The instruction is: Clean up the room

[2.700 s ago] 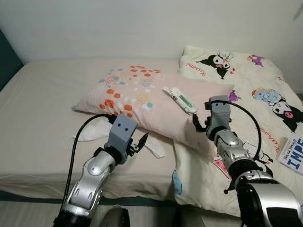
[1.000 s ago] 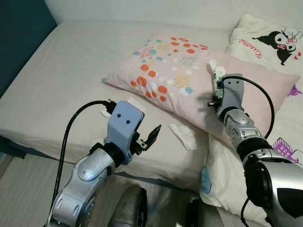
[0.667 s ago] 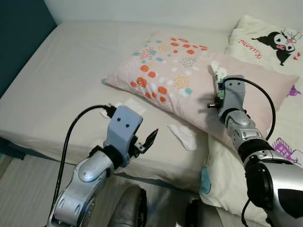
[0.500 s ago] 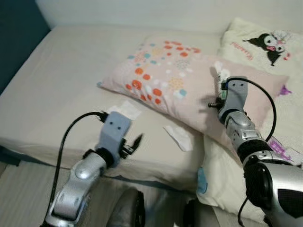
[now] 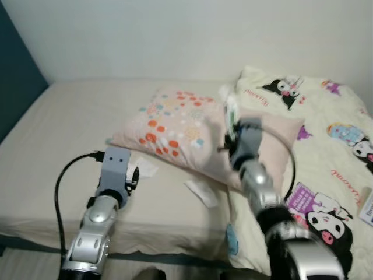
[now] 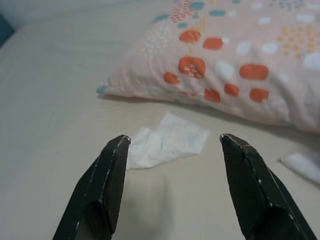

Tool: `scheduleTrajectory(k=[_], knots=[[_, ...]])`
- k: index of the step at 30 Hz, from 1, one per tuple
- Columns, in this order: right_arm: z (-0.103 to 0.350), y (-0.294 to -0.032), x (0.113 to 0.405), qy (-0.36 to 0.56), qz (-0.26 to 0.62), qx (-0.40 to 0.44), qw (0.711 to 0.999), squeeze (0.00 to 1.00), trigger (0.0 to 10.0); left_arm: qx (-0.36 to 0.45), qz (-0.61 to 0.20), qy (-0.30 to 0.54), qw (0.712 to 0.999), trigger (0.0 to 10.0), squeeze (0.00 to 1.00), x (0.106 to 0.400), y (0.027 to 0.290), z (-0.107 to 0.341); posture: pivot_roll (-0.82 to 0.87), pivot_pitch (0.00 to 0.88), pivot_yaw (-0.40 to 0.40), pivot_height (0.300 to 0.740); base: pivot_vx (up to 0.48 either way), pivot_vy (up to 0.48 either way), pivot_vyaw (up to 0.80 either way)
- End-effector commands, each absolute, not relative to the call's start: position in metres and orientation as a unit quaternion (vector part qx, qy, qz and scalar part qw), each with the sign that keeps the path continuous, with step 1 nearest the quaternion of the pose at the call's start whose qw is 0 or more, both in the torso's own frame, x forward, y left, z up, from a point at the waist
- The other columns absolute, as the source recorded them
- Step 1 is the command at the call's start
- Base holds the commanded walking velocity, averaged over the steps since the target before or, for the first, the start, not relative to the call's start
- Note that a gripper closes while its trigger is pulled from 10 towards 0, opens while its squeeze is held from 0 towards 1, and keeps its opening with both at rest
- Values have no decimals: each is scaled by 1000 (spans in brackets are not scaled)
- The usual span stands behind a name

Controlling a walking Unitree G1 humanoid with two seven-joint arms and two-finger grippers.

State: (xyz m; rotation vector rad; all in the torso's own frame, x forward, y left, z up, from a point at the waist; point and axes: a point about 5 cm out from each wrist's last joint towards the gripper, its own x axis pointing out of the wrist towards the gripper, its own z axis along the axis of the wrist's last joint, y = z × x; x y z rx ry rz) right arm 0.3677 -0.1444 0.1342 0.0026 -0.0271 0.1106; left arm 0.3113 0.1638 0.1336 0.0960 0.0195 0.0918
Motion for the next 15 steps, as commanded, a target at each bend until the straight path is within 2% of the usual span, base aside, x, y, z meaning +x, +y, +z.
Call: scheduleTrajectory(k=[1,9,15], knots=[[136,-140,359,-28,52,8,998,0,10000,48,64,23,996,10000,0,308,165,123,-19,41,6,646,0,0,0],[100,-127,320,3,12,10,1000,0,10000,58,58,4,997,10000,0,312,153,125,-3,42,9,646,0,0,0],[91,-128,305,22,6,3,1000,0,10000,76,24,1,997,10000,0,315,143,128,22,62,36,646,0,0,0]])
